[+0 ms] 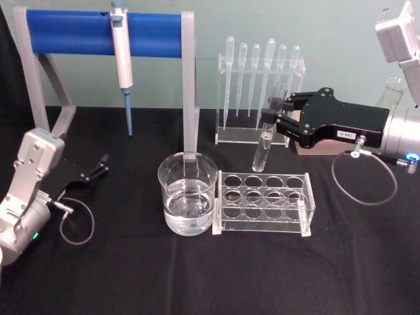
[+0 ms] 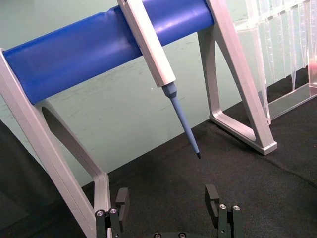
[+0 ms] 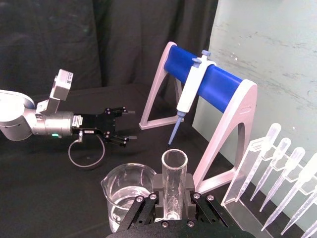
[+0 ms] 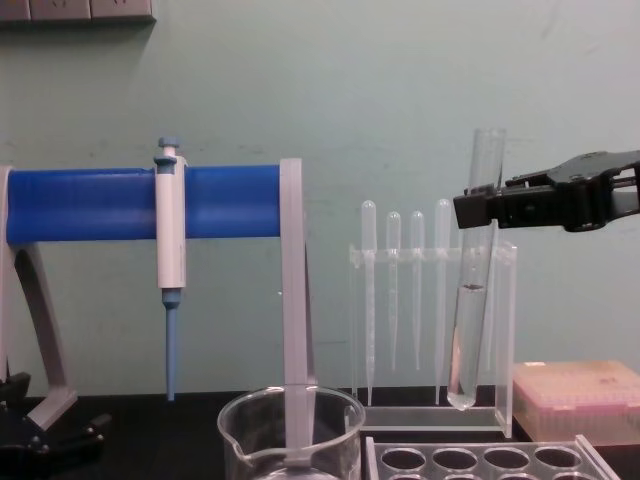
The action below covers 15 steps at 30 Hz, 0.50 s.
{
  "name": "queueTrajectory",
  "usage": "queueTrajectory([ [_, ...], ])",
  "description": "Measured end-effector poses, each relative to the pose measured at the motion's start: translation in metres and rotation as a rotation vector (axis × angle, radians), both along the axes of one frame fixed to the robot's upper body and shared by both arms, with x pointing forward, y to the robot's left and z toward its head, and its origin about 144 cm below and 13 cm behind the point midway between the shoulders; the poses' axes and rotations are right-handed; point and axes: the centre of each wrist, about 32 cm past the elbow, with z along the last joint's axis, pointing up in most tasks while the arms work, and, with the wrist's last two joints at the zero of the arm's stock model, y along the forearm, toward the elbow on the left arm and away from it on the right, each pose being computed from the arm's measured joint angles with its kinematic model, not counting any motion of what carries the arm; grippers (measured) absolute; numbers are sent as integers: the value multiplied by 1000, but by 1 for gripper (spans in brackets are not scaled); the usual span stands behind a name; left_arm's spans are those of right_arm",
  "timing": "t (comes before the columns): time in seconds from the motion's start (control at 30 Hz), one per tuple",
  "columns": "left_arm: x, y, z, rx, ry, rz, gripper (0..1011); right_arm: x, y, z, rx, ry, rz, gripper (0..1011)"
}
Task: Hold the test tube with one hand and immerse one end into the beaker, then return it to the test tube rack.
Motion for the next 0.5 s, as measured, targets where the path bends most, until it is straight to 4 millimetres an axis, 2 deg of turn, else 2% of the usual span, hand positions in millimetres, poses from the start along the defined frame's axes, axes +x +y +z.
queueTrajectory([
  [0.5,0,0,0,0,0,0,1000,0,0,0,0,0,0,231],
])
